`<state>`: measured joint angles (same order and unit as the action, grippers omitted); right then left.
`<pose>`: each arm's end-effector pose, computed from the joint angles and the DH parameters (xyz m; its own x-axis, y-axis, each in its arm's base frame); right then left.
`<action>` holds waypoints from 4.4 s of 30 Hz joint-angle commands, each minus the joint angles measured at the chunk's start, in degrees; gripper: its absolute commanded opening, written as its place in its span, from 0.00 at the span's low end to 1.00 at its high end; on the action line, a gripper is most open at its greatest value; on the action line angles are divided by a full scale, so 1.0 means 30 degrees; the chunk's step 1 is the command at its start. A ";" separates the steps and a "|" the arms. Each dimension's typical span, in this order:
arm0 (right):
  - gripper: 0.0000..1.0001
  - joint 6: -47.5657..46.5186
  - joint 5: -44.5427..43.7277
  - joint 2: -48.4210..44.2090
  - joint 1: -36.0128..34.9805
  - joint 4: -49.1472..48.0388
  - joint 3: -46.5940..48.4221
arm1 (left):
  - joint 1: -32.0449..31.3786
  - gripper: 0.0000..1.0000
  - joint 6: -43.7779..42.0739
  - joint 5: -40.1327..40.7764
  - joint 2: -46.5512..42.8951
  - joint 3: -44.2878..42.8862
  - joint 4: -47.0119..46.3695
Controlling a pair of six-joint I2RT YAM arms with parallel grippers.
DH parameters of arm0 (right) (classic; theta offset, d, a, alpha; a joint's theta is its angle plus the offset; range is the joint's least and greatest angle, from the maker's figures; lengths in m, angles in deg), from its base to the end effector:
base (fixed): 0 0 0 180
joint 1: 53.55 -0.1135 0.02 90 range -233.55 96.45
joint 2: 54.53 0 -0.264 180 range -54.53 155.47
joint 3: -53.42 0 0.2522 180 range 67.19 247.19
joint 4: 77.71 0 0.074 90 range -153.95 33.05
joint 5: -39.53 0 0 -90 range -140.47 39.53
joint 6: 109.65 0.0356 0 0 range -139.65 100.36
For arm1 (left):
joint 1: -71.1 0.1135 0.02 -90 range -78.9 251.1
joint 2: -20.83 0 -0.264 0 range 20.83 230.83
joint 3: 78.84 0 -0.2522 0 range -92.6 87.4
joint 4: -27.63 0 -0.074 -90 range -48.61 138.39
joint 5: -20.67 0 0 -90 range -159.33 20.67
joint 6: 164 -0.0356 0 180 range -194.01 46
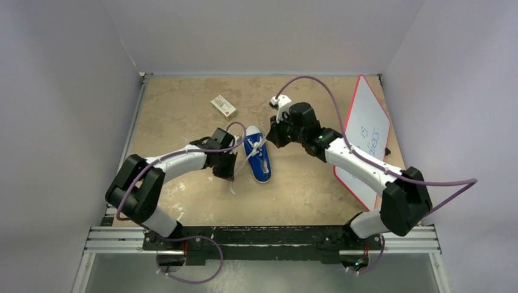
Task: Tie the shoes
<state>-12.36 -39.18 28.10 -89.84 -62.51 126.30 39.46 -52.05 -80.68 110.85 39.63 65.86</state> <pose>0.2646 0.2030 0.2867 -0.4291 -0.1607 -0.8889 -0.6745 0.7115 0.1970 0.2388 -0.1554 0.1572 -0.9424 0.1502 -0.2990 0.2461 0.9165 -0.3154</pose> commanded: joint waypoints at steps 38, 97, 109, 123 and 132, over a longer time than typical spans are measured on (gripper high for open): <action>0.00 -0.2227 -0.8668 0.8948 0.1717 1.5221 1.0283 | 0.4847 0.00 0.5606 0.8596 -0.3024 -0.1796 0.6401; 0.67 0.0125 -0.3471 1.2006 0.0119 0.8400 1.0497 | 0.6803 0.61 0.1539 0.1973 -0.5773 -0.1865 0.3211; 0.67 0.2143 -0.0150 1.0782 -0.0224 0.8132 1.0643 | 0.4394 0.61 0.1667 0.3232 -0.4605 -0.2320 0.3016; 0.99 -0.0906 -0.1258 0.9557 0.1290 1.0451 0.9927 | 0.4163 0.62 -0.3685 -0.0331 -0.2254 -0.1547 0.1779; 0.80 -0.2169 -0.0868 1.1204 0.1137 1.0648 1.0788 | 0.2970 0.53 -0.1937 -0.1518 -0.0630 0.0017 -0.3540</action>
<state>-16.03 -42.94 59.01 -86.10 -31.63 155.83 49.51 -60.07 -82.45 107.96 38.49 65.97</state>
